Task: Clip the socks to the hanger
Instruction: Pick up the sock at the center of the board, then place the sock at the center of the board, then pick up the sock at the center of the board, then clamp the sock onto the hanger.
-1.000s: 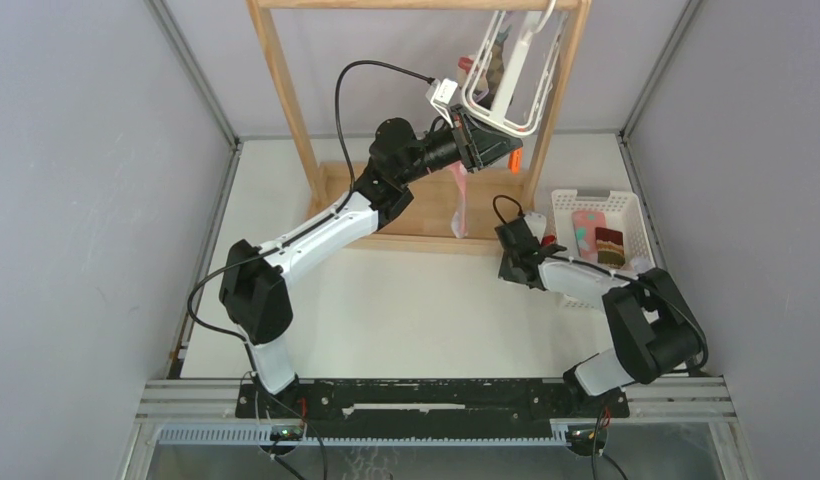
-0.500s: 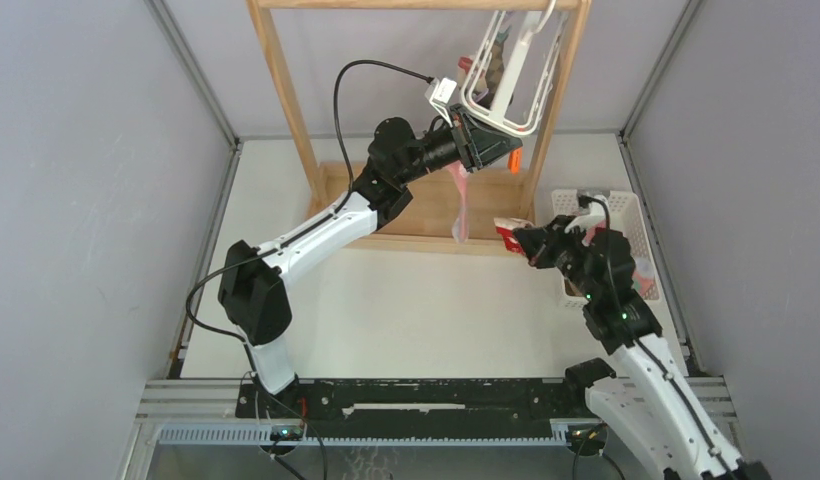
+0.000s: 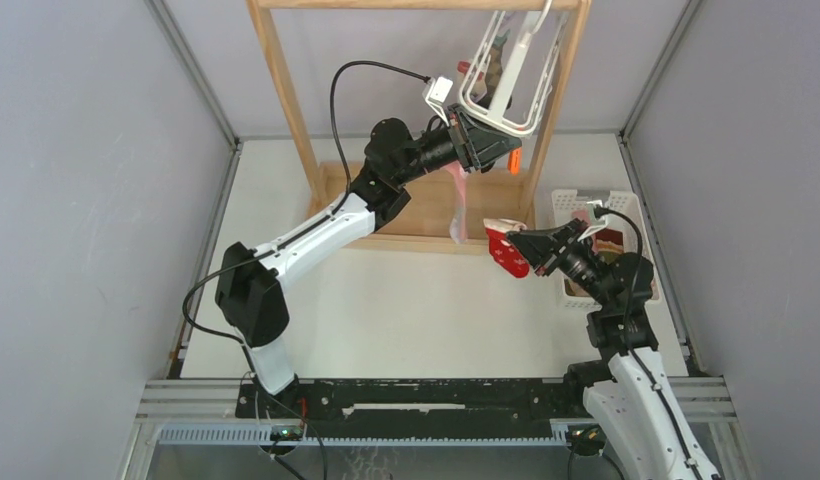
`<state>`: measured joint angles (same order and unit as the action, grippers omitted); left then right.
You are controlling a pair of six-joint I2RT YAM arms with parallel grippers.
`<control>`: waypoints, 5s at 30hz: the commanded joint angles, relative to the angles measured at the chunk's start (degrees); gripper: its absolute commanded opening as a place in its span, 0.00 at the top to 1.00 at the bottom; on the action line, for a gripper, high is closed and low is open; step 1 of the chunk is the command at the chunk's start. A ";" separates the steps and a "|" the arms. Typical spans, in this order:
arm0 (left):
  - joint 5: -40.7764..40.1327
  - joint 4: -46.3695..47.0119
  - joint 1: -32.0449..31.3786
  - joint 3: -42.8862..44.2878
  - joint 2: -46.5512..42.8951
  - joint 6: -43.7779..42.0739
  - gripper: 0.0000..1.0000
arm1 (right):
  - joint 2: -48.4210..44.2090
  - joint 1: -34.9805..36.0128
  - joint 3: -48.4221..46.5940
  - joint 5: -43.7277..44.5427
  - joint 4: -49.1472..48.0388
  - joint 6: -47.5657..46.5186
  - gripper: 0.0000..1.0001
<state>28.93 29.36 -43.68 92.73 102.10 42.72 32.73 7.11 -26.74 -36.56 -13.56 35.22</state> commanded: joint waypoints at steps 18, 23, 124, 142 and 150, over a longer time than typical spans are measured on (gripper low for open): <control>4.29 1.23 -0.32 -1.27 -1.57 3.08 1.00 | 18.57 8.75 6.62 3.26 17.44 7.39 1.00; 4.33 2.48 -0.34 -2.20 -1.64 3.94 1.00 | 19.06 14.85 11.45 7.27 17.18 9.40 1.00; 3.30 11.95 -0.46 0.54 1.88 22.01 1.00 | -2.92 20.54 -5.92 35.21 -17.87 -20.02 1.00; 2.77 13.78 -0.27 0.28 2.26 25.47 1.00 | 4.13 17.84 -10.50 35.35 -20.01 -22.92 1.00; 2.87 14.51 -0.10 0.44 2.62 26.29 1.00 | 5.21 16.56 -10.51 34.67 -19.32 -22.15 1.00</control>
<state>28.67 42.39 -43.35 91.53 103.96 65.56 37.63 24.34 -35.00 -1.15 -31.03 13.72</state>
